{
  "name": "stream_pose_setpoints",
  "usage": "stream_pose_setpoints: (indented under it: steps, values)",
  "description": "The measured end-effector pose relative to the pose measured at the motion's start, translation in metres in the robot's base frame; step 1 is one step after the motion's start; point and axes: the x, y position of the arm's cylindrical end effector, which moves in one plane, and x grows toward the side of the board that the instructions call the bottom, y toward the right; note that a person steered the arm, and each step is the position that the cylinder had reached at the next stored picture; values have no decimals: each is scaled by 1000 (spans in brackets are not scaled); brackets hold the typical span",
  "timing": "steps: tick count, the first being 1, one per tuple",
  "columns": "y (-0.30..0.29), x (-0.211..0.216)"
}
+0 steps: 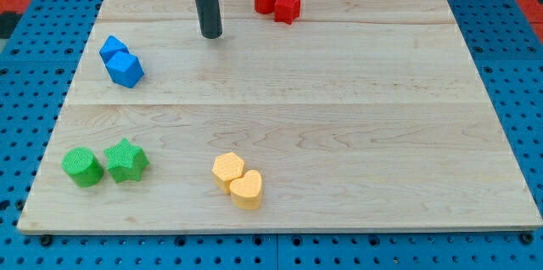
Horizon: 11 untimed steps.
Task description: Place the arm towards the center of the board
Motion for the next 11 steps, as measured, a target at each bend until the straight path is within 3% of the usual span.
stream_pose_setpoints:
  steps: [1,7,8,9,10,11]
  values:
    - [33,26]
    - [77,29]
    - [133,29]
    - [149,33]
    - [95,74]
    - [4,106]
